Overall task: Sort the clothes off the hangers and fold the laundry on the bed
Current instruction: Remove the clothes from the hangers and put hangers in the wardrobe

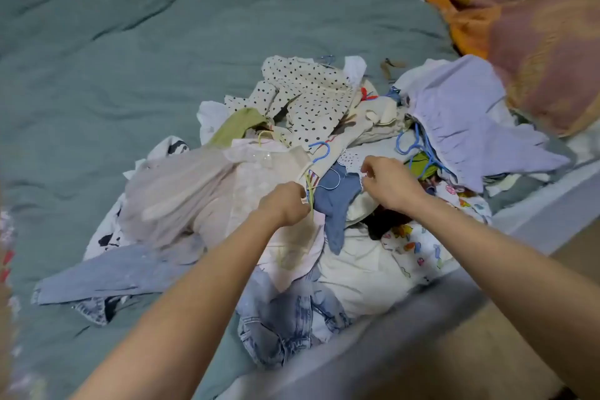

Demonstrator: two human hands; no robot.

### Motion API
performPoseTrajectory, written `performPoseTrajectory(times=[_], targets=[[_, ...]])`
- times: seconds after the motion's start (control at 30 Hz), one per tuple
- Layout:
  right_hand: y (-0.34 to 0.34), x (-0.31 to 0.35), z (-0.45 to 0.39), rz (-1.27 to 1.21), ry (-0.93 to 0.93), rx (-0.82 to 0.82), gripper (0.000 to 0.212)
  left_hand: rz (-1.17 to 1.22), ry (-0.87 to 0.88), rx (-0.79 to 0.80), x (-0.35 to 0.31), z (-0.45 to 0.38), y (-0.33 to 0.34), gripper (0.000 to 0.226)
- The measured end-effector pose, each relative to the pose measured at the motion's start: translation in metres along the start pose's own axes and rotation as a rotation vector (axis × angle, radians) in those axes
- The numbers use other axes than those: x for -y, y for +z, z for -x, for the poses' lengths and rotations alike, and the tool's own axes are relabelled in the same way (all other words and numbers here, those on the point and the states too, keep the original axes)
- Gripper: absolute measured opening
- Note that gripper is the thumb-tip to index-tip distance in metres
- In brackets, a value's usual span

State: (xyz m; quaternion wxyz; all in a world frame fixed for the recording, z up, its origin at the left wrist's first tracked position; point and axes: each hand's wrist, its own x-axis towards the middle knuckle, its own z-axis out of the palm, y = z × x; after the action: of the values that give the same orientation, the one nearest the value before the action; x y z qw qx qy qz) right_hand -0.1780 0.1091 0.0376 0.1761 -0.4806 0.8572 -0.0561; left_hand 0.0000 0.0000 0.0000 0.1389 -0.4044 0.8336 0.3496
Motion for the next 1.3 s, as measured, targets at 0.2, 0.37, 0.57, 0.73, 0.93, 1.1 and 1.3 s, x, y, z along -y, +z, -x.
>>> performPoseTrajectory(times=[0.2,0.37,0.57,0.73,0.93,1.1,1.3], targets=[[0.027,-0.026,-0.033,0.137,-0.275,0.179,0.035,0.281,-0.155,-0.03,-0.007,-0.036,0.042,0.024],[0.041,-0.04,-0.051,0.089,-0.243,0.262,0.036,0.535,-0.269,-0.005,-0.011,-0.054,0.06,0.021],[0.056,-0.047,-0.063,0.034,-0.242,0.24,0.03,0.852,-0.366,-0.039,-0.015,-0.065,0.068,0.049],[0.059,-0.051,-0.067,0.035,-0.275,0.227,0.024,0.935,-0.298,-0.291,-0.027,-0.064,0.055,0.024],[0.05,-0.029,-0.071,-0.108,-0.218,0.187,0.016,1.093,-0.26,-0.863,-0.015,-0.037,-0.013,0.028],[0.053,0.03,-0.086,-0.412,-0.099,0.145,0.016,1.113,-0.403,-1.079,0.039,-0.01,-0.032,0.028],[0.096,0.085,-0.099,-0.38,0.201,0.271,0.011,1.086,-0.508,-1.028,0.079,0.001,-0.015,0.032]])
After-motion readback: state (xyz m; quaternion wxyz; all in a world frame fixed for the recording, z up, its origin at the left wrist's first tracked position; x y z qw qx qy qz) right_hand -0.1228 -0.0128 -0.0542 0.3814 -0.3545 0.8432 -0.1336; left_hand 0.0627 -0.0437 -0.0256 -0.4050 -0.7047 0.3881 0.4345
